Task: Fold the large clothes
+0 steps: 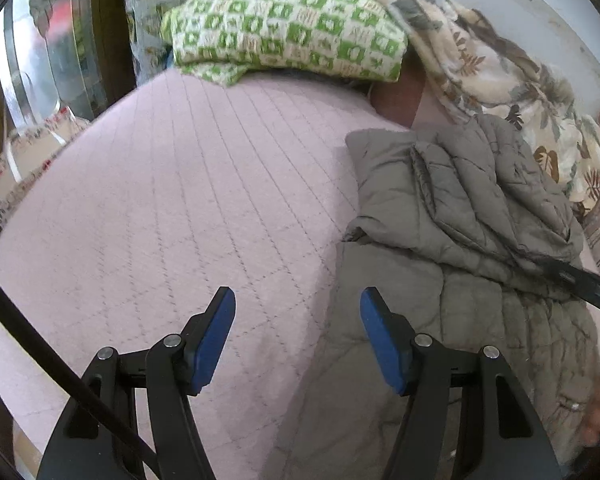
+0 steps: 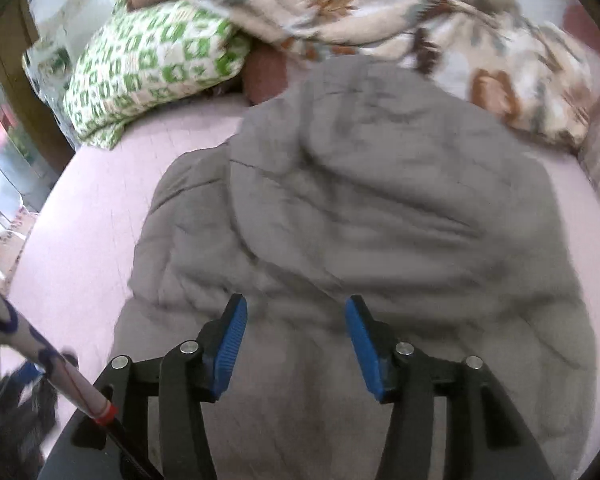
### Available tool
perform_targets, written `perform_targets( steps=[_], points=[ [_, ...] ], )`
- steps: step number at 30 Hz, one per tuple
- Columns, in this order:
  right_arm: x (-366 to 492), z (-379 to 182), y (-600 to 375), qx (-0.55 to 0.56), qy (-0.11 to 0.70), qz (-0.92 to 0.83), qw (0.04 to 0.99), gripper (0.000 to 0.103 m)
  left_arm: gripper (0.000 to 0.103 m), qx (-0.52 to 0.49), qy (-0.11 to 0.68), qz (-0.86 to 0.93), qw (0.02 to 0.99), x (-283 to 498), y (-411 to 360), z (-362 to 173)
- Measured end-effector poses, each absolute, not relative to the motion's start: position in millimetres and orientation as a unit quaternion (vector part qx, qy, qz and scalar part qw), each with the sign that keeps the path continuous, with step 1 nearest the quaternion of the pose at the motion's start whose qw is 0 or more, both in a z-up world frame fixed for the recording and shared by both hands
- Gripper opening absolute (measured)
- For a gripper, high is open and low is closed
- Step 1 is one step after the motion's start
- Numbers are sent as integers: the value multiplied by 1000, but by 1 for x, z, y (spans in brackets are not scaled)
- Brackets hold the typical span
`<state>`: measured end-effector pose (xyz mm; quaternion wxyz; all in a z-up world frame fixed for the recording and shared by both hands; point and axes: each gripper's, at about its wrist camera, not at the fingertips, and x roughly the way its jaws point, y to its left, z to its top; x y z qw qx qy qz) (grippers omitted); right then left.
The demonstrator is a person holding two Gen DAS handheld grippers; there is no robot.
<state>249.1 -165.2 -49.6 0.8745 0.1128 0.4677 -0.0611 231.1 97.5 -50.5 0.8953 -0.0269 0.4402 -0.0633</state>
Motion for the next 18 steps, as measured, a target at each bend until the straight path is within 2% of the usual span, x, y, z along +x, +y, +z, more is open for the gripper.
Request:
perform_targets(
  steps=[3, 8, 11, 15, 18],
  points=[
    [186, -39, -214, 129, 463, -79, 873, 66, 64, -4, 430, -68, 900, 217, 102, -52],
    [84, -48, -308, 167, 462, -162, 856, 68, 64, -8, 465, -103, 879, 204, 110, -68],
    [21, -59, -364, 206, 460, -209, 838, 69, 64, -42, 498, -126, 857, 195, 125, -75],
    [-48, -81, -426, 280, 451, -238, 813, 72, 64, -141, 525, -138, 828, 178, 161, -88],
    [-81, -99, -452, 331, 436, -240, 802, 74, 64, -164, 550, -134, 808, 169, 168, -103]
  ],
)
